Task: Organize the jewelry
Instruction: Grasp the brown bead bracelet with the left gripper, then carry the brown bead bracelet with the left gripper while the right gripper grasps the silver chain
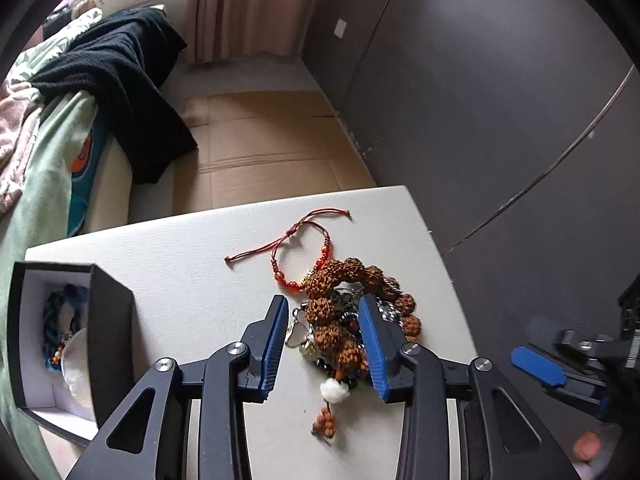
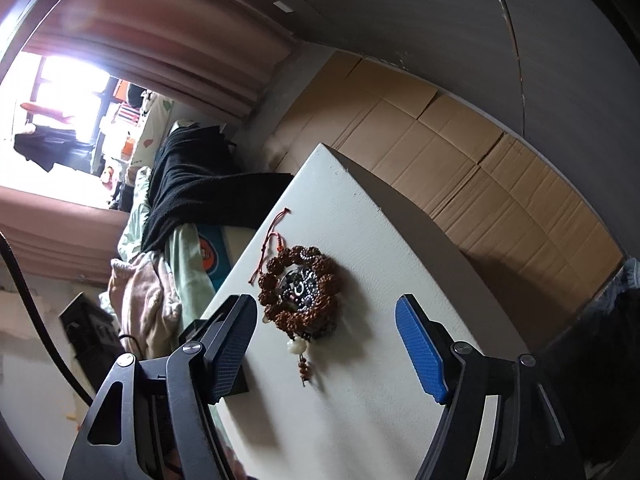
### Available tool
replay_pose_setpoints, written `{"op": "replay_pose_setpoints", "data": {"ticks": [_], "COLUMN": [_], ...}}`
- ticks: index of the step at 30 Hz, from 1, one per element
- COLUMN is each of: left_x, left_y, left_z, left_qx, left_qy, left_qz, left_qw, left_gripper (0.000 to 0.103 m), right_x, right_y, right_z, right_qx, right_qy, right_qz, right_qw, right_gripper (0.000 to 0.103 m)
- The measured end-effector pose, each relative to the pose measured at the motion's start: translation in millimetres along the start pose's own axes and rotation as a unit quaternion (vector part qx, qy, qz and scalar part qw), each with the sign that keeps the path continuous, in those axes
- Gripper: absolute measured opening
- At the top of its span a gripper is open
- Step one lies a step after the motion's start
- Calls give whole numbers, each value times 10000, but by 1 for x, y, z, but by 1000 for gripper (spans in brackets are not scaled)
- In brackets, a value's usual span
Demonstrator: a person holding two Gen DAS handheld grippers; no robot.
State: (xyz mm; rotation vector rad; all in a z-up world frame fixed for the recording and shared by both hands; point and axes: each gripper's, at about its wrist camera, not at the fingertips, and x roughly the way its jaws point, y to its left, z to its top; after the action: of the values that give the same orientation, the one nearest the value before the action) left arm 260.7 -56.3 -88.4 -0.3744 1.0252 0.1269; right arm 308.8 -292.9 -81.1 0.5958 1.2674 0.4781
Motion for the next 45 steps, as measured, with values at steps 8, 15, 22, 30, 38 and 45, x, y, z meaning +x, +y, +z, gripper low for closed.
{"op": "replay_pose_setpoints", "data": {"ticks": [8, 15, 22, 30, 38, 45], "left_x": [34, 38, 2, -66, -102, -108], "left_y": [-9, -11, -12, -15, 12, 46], "left_z": [-1, -4, -7, -5, -6, -14], "left_qx": [111, 345, 407, 531, 256, -89], "left_qy": [274, 331, 190, -377, -824, -975], "left_qz": [424, 583, 72, -308, -287, -339], "left_qw": [9987, 9972, 9990, 9974, 9959, 9946], "left_gripper": [28, 21, 20, 20, 20, 20], "right_x": [-5, -1, 3, 8, 20, 38], "right_y": [-8, -12, -8, -2, 12, 17], "right_z": [3, 6, 7, 4, -1, -4], "right_qx": [230, 334, 269, 224, -47, -312], "right_qy": [-5, 65, 118, 158, 248, 325], "right_qz": [149, 193, 191, 195, 147, 13], "right_qw": [9996, 9992, 9994, 9994, 9996, 9990], "right_gripper": [73, 73, 73, 73, 73, 52]}}
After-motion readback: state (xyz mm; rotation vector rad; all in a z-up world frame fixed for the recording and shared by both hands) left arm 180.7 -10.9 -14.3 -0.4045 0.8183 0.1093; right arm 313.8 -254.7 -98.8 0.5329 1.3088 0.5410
